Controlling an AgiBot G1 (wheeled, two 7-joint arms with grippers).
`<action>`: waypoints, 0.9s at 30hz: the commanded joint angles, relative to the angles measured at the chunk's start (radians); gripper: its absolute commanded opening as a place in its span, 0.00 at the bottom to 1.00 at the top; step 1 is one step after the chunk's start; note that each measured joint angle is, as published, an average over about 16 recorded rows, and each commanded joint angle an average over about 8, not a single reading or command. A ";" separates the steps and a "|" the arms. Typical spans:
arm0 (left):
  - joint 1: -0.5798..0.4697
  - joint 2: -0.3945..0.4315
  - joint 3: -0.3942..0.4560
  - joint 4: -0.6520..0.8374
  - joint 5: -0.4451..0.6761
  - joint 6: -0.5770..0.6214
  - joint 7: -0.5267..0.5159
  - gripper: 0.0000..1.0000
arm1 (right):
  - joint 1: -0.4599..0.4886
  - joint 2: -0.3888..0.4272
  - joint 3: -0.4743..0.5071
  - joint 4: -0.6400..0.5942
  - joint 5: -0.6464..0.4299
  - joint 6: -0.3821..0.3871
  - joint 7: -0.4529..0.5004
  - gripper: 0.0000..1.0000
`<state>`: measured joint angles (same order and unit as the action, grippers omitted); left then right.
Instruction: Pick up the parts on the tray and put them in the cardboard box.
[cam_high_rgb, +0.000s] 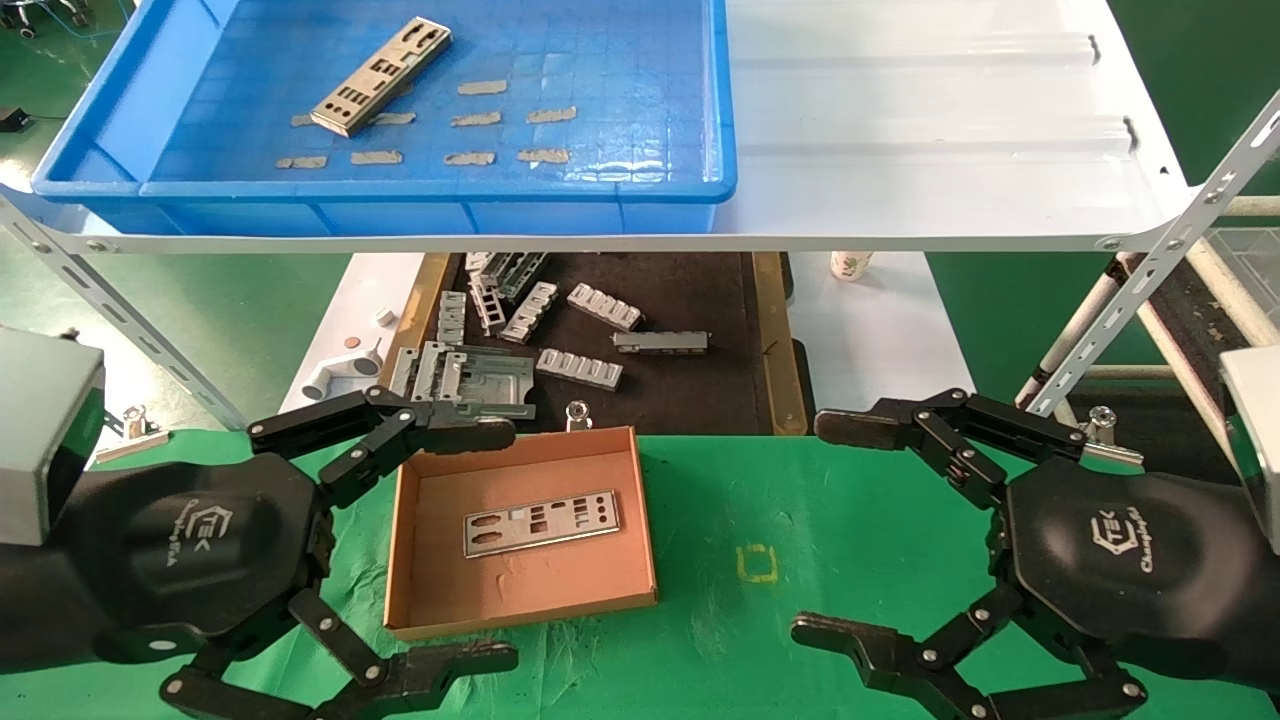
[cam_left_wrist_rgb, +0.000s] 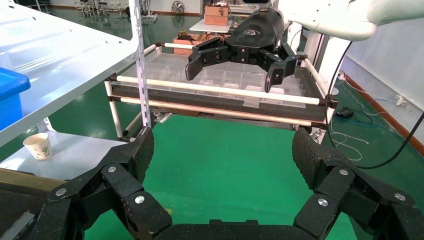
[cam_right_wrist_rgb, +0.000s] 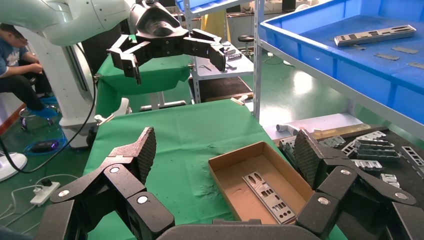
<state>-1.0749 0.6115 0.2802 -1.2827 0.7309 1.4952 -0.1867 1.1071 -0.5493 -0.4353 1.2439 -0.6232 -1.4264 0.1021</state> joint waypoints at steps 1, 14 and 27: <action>0.000 0.000 0.000 0.000 0.000 0.000 0.000 1.00 | 0.000 0.000 0.000 0.000 0.000 0.000 0.000 1.00; 0.000 0.000 0.000 0.000 0.000 0.000 0.000 1.00 | 0.000 0.000 0.000 0.000 0.000 0.000 0.000 1.00; 0.000 0.000 0.000 0.000 0.000 0.000 0.000 1.00 | 0.000 0.000 0.000 0.000 0.000 0.000 0.000 1.00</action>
<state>-1.0749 0.6116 0.2802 -1.2825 0.7308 1.4952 -0.1867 1.1071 -0.5493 -0.4354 1.2439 -0.6232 -1.4264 0.1021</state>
